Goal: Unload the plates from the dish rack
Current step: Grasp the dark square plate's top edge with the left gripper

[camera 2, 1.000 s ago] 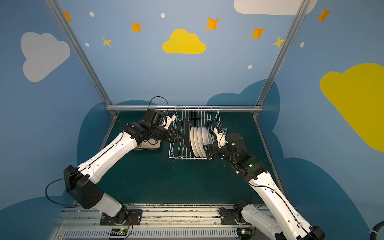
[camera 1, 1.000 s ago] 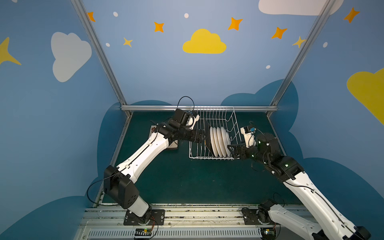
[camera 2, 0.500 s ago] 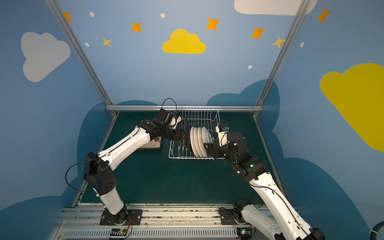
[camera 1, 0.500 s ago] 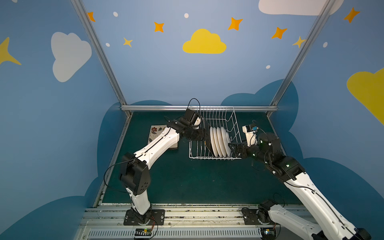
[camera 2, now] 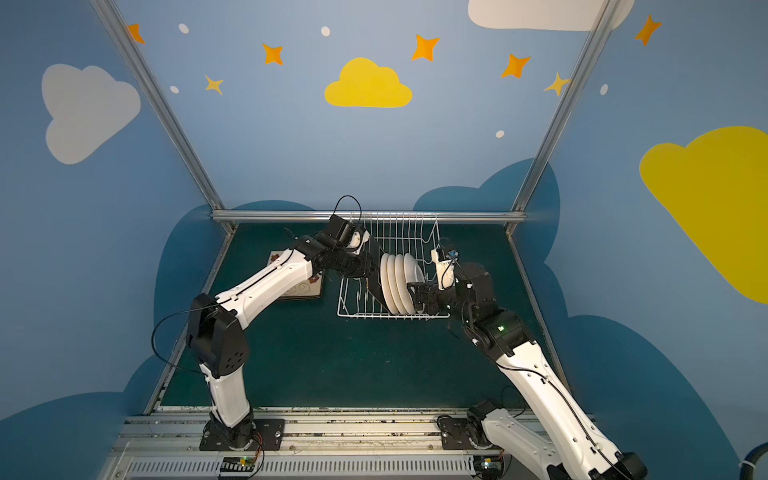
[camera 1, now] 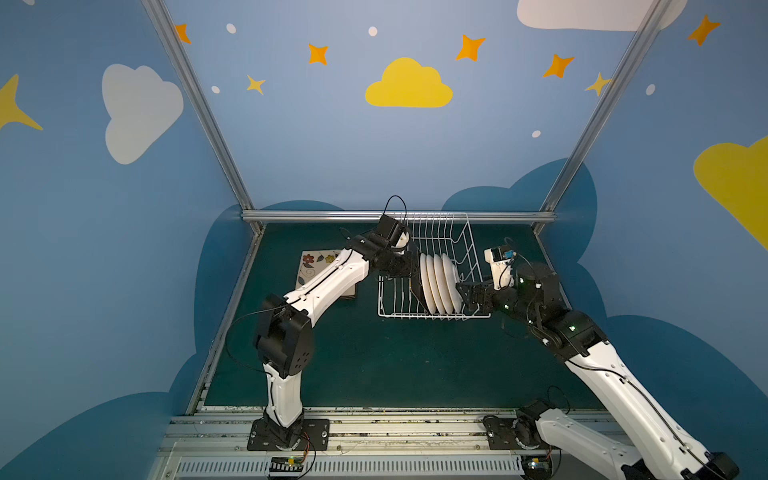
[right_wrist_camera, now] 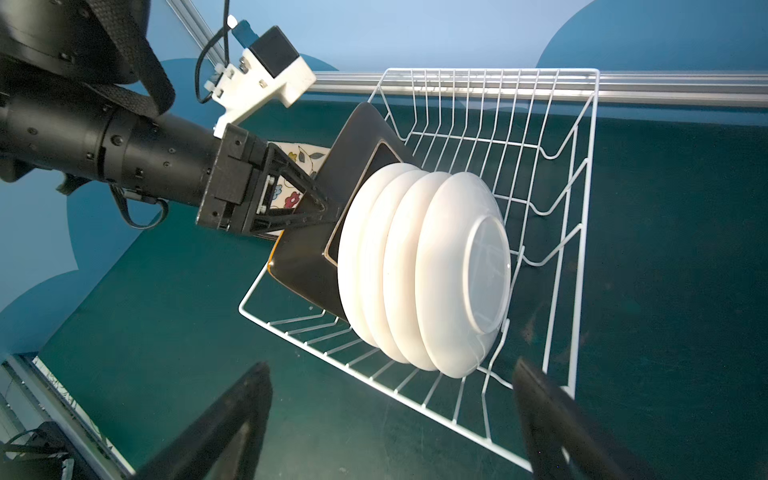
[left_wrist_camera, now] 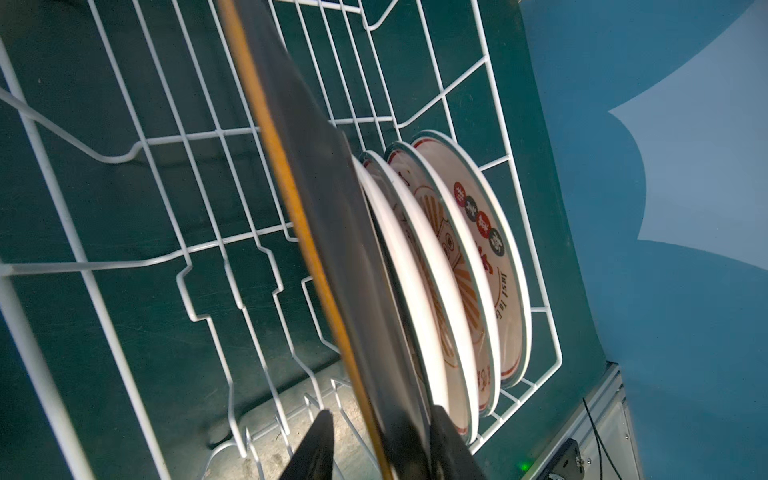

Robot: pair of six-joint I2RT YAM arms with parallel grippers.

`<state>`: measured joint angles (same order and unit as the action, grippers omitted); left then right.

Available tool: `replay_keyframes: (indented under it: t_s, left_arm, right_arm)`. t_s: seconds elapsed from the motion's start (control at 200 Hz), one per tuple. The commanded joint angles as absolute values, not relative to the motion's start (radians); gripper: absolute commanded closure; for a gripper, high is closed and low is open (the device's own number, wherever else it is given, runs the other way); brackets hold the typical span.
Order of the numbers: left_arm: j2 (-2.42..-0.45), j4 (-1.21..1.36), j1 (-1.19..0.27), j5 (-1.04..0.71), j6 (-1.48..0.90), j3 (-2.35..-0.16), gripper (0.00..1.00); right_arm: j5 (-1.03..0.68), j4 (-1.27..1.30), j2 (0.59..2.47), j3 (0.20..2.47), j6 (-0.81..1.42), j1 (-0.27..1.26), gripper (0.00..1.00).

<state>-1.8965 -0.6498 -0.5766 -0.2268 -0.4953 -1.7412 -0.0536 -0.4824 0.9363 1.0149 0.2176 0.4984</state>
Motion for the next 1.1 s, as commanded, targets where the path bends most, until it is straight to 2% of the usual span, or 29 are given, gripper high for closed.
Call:
replay_keyframes:
  t_s: [0.0, 0.15, 0.305, 0.621, 1.096]
  left_arm:
    - [-1.923, -0.663, -0.577, -0.227, -0.509, -1.768, 0.63]
    - [-1.933, -0.682, -0.578, -0.227, -0.51, -1.787, 0.74]
    - [-1.933, -0.689, -0.578, -0.227, -0.531, -1.792, 0.79]
    - [-1.933, -0.674, -0.588, -0.258, -0.604, -1.776, 0.97]
    - [-1.856, -0.649, -0.596, -0.24, -0.66, -1.772, 0.97]
  right_arm:
    - [-0.057, -0.452, 0.927, 1.008, 0.229, 0.492, 0.1]
    - [-0.066, -0.447, 0.928, 1.012, 0.225, 0.489, 0.1]
    - [-0.069, -0.446, 0.93, 1.01, 0.225, 0.487, 0.1]
    - [-0.065, -0.456, 0.925, 1.02, 0.215, 0.485, 0.1]
    - [-0.066, -0.458, 0.922, 1.026, 0.208, 0.481, 0.1]
